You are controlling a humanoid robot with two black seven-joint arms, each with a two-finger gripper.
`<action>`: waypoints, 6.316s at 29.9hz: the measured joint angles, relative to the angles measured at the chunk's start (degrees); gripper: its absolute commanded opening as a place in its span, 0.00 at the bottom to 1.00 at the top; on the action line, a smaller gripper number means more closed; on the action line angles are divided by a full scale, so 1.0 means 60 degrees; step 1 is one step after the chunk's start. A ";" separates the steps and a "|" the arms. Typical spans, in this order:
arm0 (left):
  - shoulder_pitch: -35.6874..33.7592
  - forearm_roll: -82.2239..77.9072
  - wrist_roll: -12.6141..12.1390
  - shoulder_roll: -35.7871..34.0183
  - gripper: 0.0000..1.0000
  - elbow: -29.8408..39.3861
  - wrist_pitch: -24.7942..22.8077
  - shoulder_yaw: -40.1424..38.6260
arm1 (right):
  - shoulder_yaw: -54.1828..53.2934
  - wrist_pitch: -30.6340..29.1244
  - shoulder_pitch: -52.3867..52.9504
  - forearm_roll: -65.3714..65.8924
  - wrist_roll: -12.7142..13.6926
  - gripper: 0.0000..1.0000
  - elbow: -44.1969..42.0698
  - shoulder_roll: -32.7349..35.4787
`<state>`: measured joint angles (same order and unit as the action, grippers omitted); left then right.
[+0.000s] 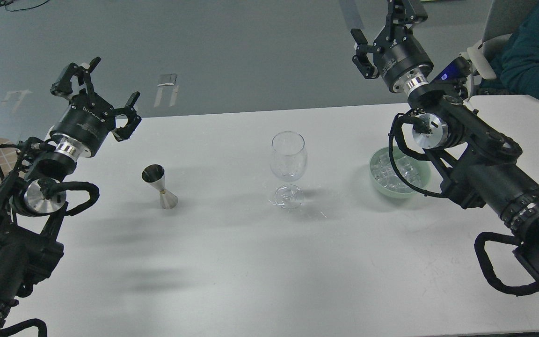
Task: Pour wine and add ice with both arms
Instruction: 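Reach the left gripper to the metal jigger and close on it, then lift the metal jigger upright off the table with the left gripper, then carry the jigger with the left gripper over the wine glass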
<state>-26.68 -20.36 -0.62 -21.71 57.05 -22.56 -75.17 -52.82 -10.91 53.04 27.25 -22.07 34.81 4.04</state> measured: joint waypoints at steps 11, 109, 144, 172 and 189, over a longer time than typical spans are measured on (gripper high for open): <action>0.2058 0.2352 -0.1891 -0.1266 0.95 0.3247 0.1508 -0.0774 | 0.0000 0.0000 0.0003 -0.0002 -0.0001 1.00 0.0002 -0.0014; 0.3388 0.0906 -0.2740 0.3617 0.00 0.1649 0.2991 -0.2671 | 0.0190 0.0090 -0.0337 0.0029 0.0002 1.00 -0.0116 0.0118; 0.2743 0.0904 -0.3441 0.3617 0.00 0.5381 0.5976 -0.0613 | 0.0191 0.0093 -0.0455 0.0029 0.0002 1.00 -0.0046 0.0118; 0.0846 -0.0540 -0.3602 0.3617 0.00 0.5423 0.7304 0.1600 | 0.0205 0.0089 -0.0515 0.0042 0.0005 1.00 -0.0030 0.0089; 0.0758 -0.2023 -0.3630 0.3618 0.00 0.5394 0.7358 0.2051 | 0.0205 0.0089 -0.0562 0.0037 0.0001 1.00 -0.0027 0.0074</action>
<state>-22.13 -32.49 -22.40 0.00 89.42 21.59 -62.86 -51.59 -10.37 49.67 27.47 -22.06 34.65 4.48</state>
